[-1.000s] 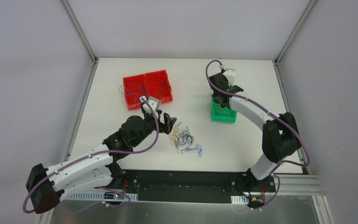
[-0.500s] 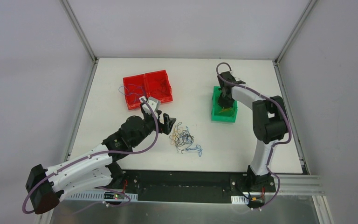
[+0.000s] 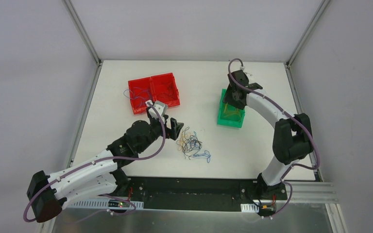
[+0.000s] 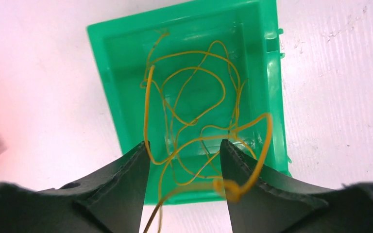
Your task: Untangle the cables
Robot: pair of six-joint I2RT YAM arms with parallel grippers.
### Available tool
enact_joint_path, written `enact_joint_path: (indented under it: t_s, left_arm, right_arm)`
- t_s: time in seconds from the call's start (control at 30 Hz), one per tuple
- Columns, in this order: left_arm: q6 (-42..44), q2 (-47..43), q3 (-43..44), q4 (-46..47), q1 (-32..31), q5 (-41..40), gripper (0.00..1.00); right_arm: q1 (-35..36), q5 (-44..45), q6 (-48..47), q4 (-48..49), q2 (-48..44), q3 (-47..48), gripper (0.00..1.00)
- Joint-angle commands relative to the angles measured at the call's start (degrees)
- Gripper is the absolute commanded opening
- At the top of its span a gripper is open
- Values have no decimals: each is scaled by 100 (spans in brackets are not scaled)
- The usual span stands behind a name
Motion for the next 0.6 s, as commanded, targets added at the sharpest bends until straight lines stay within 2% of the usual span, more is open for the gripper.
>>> enact_joint_path:
  t_s: [0.0,0.1,0.23,0.43,0.5,0.57]
  left_arm:
    - [-18,99,231,98,-26,27,80]
    - [-10,182,249,102,-27,29,81]
    - [-4,250,273,103,-29,37,81]
    - [4,264,268,101,-25,46,81]
    - [1,282,276,96,-25,46,81]
    - [0,312,285,103,-30,55,81]
  right_arm:
    - [160,190,-18,-130,-514,-8,59]
    - [219,372,-61,-283,-642,46,63]
    - [228,460,-40,-219,-793,-76,73]
    - [219,522,-22,-78,-1048,-279,72]
    - [219,609,-20,0,-1035,-335,69]
    - [203,699,-21,35,-931,-326,61]
